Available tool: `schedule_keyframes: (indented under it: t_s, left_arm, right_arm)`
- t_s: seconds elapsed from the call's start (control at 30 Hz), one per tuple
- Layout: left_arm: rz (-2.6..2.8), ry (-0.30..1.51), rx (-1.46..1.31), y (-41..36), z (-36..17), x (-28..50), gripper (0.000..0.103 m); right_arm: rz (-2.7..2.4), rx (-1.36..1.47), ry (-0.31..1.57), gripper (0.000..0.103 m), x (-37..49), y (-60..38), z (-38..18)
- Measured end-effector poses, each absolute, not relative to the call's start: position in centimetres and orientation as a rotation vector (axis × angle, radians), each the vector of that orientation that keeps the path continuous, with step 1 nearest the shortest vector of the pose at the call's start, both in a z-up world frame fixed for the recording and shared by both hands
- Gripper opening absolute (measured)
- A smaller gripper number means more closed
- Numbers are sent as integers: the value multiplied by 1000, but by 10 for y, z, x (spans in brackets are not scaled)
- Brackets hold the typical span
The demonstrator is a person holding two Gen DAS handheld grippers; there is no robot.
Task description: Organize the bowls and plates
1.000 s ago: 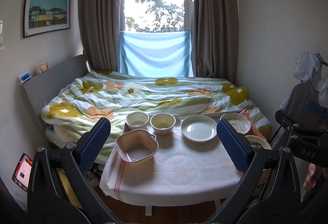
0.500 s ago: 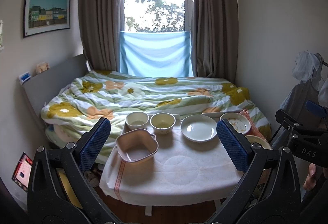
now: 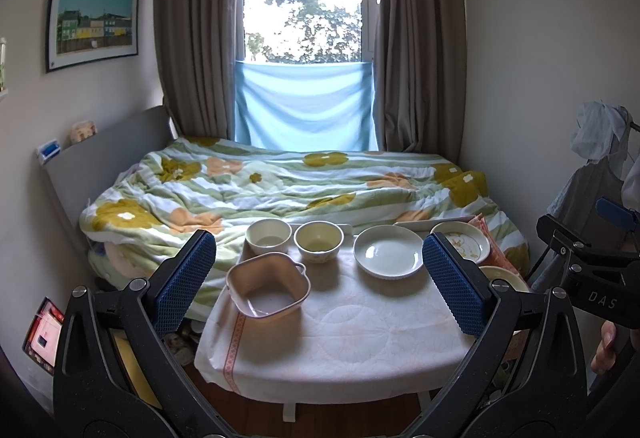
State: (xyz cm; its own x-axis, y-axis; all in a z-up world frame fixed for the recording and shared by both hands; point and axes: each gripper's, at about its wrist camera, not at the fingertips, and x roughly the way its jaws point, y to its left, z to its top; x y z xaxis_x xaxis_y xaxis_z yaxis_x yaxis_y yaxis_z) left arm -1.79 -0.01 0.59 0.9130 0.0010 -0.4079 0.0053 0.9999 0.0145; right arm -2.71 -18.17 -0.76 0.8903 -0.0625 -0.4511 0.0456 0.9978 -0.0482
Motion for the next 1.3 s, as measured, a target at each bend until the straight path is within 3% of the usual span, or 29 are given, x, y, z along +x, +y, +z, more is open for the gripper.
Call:
schedule_keyframes:
  t_s: [0.57, 1.07, 1.3]
  left_arm:
    - [-105, 541, 47, -6, -16, 41, 103]
    - [-531, 843, 119, -152, -154, 159, 103]
    - [-621, 1006, 198, -227, -240, 206, 96]
  right_arm:
    - [-97, 38, 529, 103, -3, -200, -24]
    - [-257, 372, 777, 102, 7, -335, -158]
    - [-224, 488, 875, 82, 29, -396, -236]
